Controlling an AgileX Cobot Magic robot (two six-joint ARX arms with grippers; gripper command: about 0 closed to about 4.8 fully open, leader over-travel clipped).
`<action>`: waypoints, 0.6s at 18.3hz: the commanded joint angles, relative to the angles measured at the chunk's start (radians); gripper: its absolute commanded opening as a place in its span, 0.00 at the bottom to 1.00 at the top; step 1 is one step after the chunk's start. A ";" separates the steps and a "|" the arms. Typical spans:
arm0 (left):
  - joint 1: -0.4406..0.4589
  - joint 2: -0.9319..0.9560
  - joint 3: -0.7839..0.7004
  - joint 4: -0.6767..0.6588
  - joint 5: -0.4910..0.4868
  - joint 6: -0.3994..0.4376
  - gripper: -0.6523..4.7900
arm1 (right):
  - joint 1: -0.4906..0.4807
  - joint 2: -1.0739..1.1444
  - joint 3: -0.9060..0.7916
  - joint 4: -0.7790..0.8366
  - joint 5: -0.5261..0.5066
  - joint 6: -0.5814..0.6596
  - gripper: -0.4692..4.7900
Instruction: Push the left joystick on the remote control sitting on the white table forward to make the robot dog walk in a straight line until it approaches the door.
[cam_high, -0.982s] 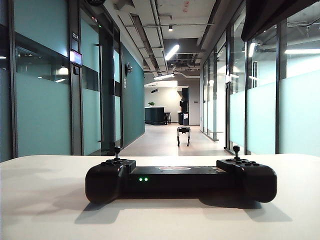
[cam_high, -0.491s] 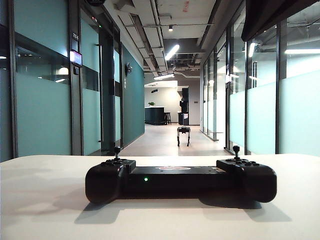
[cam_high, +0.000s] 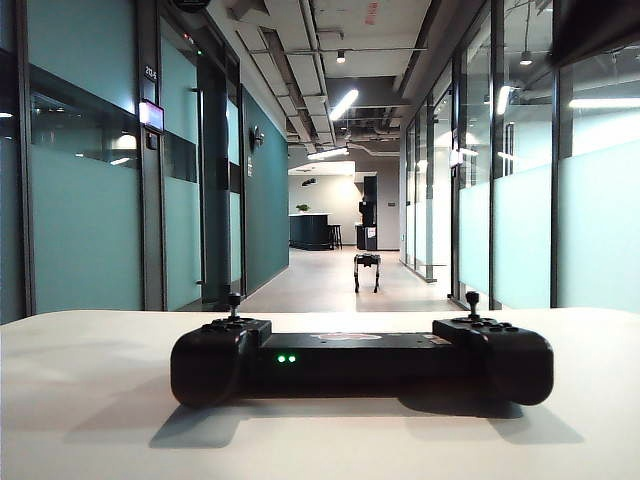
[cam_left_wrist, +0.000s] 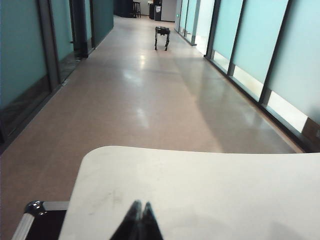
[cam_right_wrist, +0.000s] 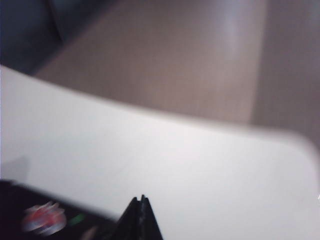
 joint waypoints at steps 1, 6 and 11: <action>0.000 0.000 0.002 0.009 0.001 0.001 0.11 | -0.104 -0.129 -0.143 0.187 -0.148 -0.080 0.09; 0.000 0.000 0.002 0.008 0.001 0.001 0.11 | -0.315 -0.375 -0.347 0.215 -0.266 -0.079 0.09; 0.000 0.000 0.001 0.009 0.000 0.001 0.11 | -0.492 -0.539 -0.436 0.216 -0.286 -0.079 0.09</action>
